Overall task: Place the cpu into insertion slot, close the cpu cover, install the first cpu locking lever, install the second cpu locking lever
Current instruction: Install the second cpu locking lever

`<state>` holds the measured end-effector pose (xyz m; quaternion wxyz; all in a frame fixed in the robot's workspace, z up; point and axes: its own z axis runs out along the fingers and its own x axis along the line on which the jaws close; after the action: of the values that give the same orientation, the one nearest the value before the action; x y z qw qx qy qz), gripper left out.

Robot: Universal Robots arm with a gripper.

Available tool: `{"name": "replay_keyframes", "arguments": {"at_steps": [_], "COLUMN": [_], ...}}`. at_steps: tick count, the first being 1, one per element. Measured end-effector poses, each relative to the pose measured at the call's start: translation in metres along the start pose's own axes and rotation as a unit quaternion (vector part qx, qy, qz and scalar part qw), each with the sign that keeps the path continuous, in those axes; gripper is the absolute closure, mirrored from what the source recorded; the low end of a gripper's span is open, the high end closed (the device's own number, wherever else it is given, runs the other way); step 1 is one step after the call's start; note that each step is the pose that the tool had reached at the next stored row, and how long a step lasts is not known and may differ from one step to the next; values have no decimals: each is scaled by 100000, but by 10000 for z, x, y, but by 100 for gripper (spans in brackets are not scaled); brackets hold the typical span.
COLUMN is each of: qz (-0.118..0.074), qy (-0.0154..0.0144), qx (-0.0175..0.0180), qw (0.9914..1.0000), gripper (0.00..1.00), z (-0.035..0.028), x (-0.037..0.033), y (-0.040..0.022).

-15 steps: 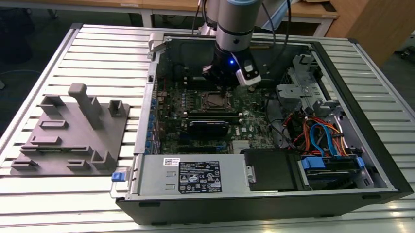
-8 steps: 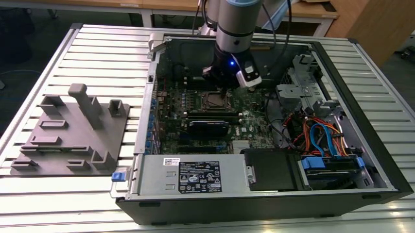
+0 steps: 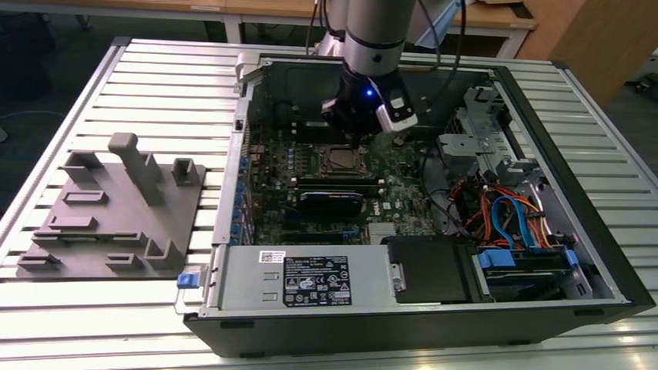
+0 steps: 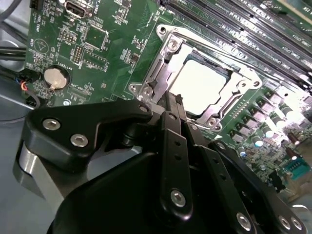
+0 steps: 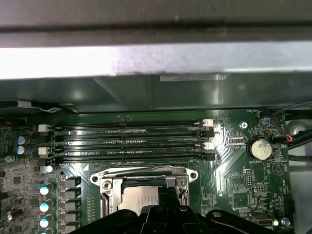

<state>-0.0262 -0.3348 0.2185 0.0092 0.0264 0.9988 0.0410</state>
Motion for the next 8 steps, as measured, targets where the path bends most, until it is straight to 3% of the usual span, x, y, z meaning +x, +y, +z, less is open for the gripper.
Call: {"name": "replay_keyframes", "arguments": {"at_steps": [8], "qz": [6], "qy": [0], "qx": [-2], "qw": [100000], "gripper": [90], "z": [-11], "x": [-1], "y": [-13]}}
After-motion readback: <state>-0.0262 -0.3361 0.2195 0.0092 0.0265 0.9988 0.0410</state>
